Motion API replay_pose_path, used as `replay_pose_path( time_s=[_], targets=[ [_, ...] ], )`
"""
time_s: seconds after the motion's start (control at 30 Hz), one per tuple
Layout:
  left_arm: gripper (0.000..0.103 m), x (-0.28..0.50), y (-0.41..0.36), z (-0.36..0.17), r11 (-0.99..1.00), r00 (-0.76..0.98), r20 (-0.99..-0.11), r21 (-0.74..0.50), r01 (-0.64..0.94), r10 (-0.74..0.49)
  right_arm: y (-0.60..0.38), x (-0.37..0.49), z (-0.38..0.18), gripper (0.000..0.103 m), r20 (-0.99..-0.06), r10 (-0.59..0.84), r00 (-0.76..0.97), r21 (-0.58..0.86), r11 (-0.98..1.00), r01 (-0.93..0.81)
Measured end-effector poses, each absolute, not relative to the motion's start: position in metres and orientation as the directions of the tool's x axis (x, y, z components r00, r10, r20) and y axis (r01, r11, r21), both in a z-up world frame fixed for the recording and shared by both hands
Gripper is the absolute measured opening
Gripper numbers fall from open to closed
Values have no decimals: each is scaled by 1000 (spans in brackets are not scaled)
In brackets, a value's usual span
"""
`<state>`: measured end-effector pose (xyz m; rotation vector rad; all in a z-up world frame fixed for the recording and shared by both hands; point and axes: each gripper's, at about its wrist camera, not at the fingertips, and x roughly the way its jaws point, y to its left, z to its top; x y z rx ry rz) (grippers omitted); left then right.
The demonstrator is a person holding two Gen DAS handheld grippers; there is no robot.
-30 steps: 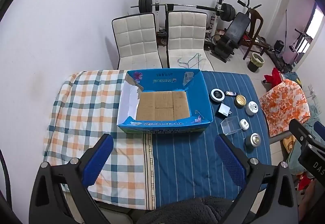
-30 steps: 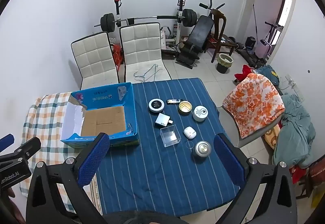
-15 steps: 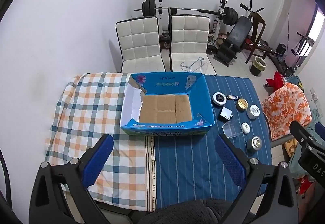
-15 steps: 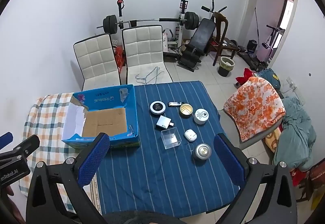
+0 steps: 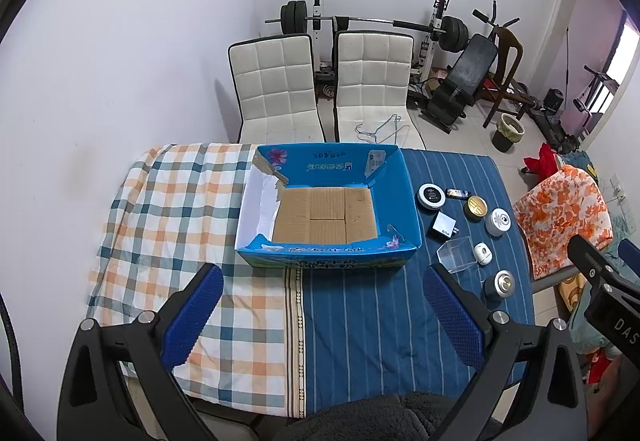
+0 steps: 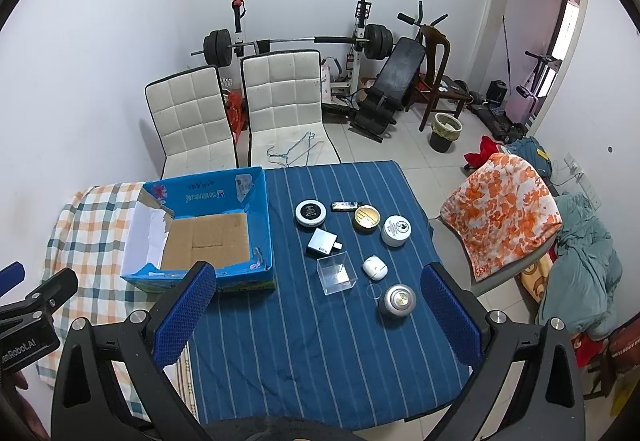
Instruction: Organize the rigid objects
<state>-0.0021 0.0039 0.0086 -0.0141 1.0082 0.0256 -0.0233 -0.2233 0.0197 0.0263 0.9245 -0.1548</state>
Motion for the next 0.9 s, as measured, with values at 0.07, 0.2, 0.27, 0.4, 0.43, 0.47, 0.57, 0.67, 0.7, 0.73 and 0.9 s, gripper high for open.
replay_pose_path(
  time_s=[0.07,0.2,0.27,0.4,0.43,0.47,0.57,0.67,0.7,0.73,0.9],
  targets=[
    [103,-3,3,9,1000,534,-846,-2,-29,13,-223,-23,19,103,-796,-121,593,-45,989,141],
    [103,-3,3,8,1000,535,-844,-2,-26,12,-222,-22,17,103,-789,-121,602,-48,989,137],
    [103,-2,2,9,1000,540,-842,-1,-25,13,-222,-22,19,103,-784,-124,608,-51,989,136],
    [103,-2,4,11,1000,552,-834,-3,-28,13,-222,-22,21,103,-777,-122,617,-49,990,134],
    [103,-2,4,11,1000,554,-832,-3,-28,13,-222,-23,21,103,-777,-121,618,-48,990,133],
    [103,-2,4,11,1000,555,-832,-3,-28,13,-222,-23,22,103,-776,-121,619,-48,990,132],
    [103,-2,4,11,1000,554,-832,-2,-28,13,-221,-22,22,103,-778,-118,617,-47,990,131],
    [103,-2,3,11,1000,554,-832,-5,-29,12,-218,-21,25,103,-774,-121,621,-50,990,131],
    [103,-3,3,11,1000,555,-832,-2,-29,14,-218,-21,25,103,-774,-120,621,-48,990,132],
    [103,-3,3,11,1000,555,-832,-3,-28,13,-218,-20,25,103,-774,-121,621,-49,990,132],
    [103,-3,3,11,1000,554,-832,-4,-28,13,-217,-20,25,103,-776,-121,619,-50,990,131]
  ],
)
